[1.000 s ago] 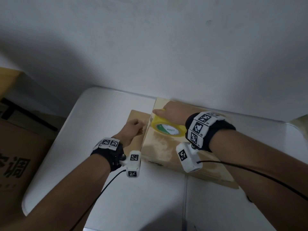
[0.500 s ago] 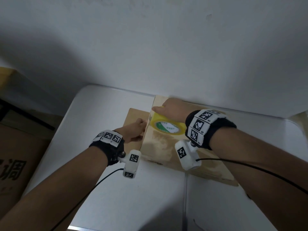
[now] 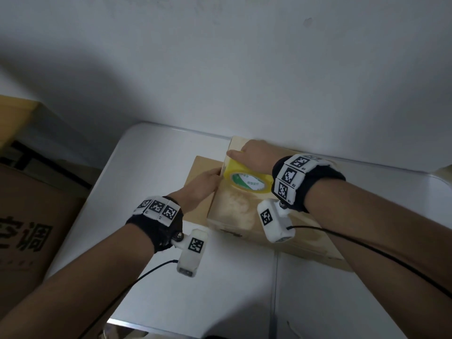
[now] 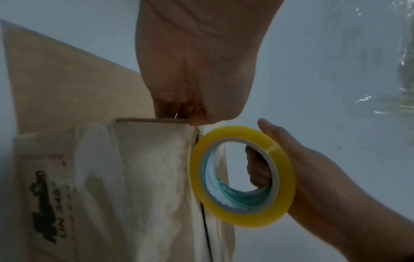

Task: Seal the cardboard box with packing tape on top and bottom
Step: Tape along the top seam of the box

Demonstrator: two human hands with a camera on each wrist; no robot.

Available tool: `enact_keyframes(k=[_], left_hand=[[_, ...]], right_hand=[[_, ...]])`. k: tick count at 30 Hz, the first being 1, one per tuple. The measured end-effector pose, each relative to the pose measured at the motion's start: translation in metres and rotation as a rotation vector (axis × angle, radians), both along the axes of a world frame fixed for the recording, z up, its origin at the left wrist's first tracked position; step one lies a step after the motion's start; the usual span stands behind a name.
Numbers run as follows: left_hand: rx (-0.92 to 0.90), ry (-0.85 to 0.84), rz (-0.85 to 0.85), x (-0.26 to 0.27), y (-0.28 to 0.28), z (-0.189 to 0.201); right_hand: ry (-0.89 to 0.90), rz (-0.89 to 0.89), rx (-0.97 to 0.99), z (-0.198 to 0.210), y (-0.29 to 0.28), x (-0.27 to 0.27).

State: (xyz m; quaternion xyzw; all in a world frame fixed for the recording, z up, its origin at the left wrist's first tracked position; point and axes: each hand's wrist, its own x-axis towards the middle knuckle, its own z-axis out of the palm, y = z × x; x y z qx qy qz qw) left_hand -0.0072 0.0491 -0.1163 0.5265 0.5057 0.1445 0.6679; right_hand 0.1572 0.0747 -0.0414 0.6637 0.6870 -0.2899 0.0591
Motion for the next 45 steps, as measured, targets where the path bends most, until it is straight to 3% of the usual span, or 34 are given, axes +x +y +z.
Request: enact_keyframes(k=[6, 10, 17, 25, 29, 33, 39, 45], left_hand=[[-0.030, 0.082, -0.097, 0.010, -0.013, 0.001], [0.052, 0.147, -0.144, 0.014, -0.016, 0.000], [0.136, 0.096, -0.011, 0.013, -0.026, -0.014], [0.117, 0.102, 0.034, 0.017, -0.026, -0.015], [0.132, 0.153, 0.003, 0.021, -0.025, -0.012], [0.250, 0.239, -0.032, 0.022, -0.024, -0.017], [0.346, 0.380, -0.067, 0.032, -0.030, -0.011], [0.678, 0.565, -0.227, 0.026, -0.038, -0.023]], right_hand=[[-0.002, 0.036, 0.001, 0.002, 0.000, 0.001], [0.082, 0.004, -0.062, 0.008, -0.001, 0.004], [0.298, -0.045, -0.010, 0.008, -0.012, 0.029], [0.245, 0.007, 0.041, 0.004, -0.037, 0.041], [0.119, 0.006, 0.042, 0.015, -0.044, 0.061], [0.022, -0.064, 0.047, 0.027, -0.058, 0.103], [0.052, -0.136, 0.156, 0.022, -0.083, 0.102], [0.053, -0.153, 0.199, 0.020, -0.086, 0.093]])
